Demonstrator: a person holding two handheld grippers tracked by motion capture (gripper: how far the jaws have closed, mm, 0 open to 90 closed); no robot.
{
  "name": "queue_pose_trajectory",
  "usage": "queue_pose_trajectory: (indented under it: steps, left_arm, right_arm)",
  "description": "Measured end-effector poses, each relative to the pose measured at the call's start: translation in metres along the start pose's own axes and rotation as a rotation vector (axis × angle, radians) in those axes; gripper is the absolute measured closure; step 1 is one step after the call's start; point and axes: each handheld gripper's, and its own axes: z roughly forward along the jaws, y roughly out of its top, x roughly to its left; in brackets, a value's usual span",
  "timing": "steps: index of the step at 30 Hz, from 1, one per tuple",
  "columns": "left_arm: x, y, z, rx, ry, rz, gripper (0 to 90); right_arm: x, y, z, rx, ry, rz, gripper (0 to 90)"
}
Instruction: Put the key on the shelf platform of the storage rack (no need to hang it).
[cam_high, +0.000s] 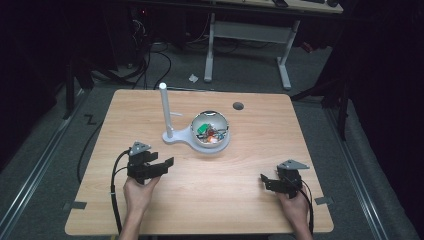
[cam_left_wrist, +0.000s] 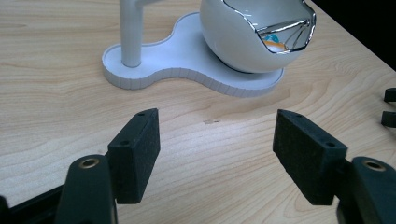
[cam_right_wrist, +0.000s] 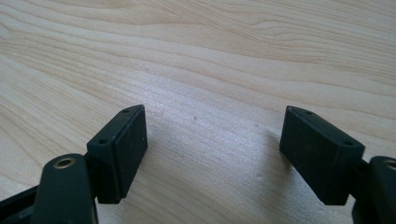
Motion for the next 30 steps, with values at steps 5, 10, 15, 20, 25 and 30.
queue_pose_trajectory:
  steps: [5,10,15,20,25,30]
  left_arm:
    - [0.002,-0.005,0.005,0.014,0.005,-0.009,32.5]
    - [0.003,-0.010,0.010,0.030,0.013,-0.010,32.5]
    - [0.003,-0.015,0.016,0.041,0.012,-0.015,32.5]
    - [0.003,-0.020,0.022,0.052,0.022,-0.018,32.5]
    - [0.003,-0.025,0.028,0.068,0.028,-0.019,32.5]
    - [0.002,-0.029,0.034,0.078,0.014,-0.028,32.5]
  right_arm:
    - [0.000,0.000,0.000,0.000,0.000,0.000,23.5]
    - [0.000,0.000,0.000,-0.001,0.000,-0.003,23.5]
    - [0.000,0.000,0.000,0.000,0.000,0.000,23.5]
    - [0.000,0.000,0.000,-0.001,0.000,-0.004,23.5]
    - [0.000,0.000,0.000,0.000,0.000,-0.001,23.5]
    - [0.000,0.000,0.000,0.000,0.000,0.000,23.5]
